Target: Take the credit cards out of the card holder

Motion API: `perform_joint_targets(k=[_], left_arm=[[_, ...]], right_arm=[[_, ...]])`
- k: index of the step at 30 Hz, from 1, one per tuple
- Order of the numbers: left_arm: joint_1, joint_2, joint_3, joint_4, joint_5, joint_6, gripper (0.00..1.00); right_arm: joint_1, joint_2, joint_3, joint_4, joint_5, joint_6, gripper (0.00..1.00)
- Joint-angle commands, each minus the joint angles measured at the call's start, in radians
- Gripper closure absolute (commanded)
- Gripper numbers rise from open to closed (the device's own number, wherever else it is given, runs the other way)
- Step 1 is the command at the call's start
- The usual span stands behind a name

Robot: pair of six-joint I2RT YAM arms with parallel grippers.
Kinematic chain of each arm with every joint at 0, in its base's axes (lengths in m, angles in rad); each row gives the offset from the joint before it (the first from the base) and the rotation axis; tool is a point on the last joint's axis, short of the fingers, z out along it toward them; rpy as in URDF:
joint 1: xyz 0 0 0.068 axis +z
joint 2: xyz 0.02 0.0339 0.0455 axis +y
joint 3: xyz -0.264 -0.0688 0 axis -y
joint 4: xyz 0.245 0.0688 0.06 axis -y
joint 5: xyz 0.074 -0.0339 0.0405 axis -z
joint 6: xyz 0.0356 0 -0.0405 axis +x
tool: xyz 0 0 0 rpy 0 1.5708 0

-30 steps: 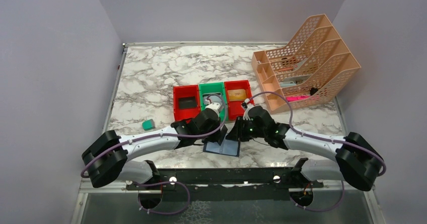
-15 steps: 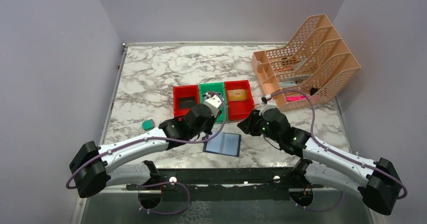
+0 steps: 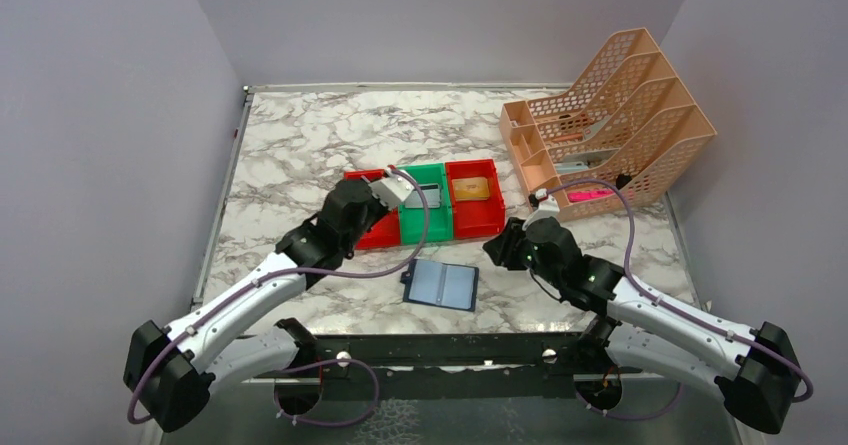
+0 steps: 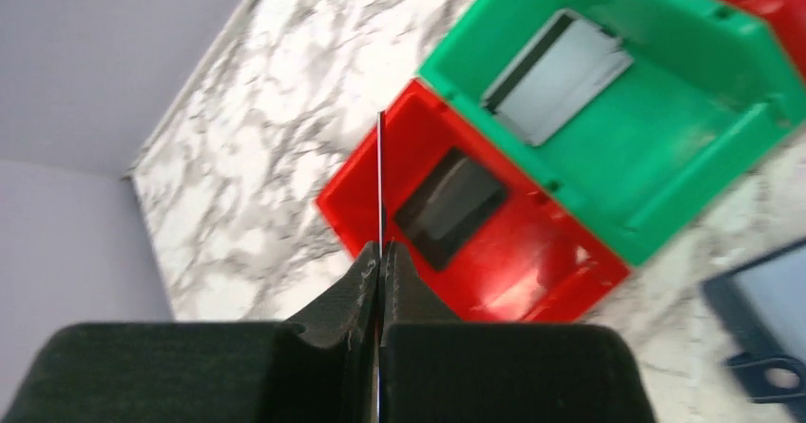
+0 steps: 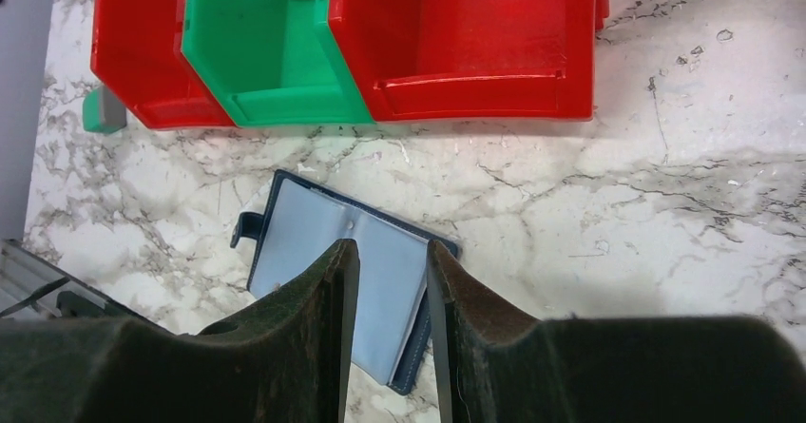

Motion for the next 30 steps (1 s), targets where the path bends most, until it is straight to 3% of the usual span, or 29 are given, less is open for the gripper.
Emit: perform_joint_targets(k=[1, 13, 30], left_arm=[[0.142, -0.054, -0.014, 0.006, 0.152, 0.236, 1.00], [0.293, 0.073, 0.027, -0.113, 0.347, 0.487, 1.00], [0.308, 0.207, 0.028, -0.038, 0.470, 0.589, 1.00]], right_arm=[[0.000, -0.015, -0.002, -0.027, 0.045, -0.018, 0.62], [0.000, -0.013, -0.002, -0.044, 0.029, -0.017, 0.61], [0.000, 0.054, -0.006, -0.020, 0.012, -0.002, 0.59]])
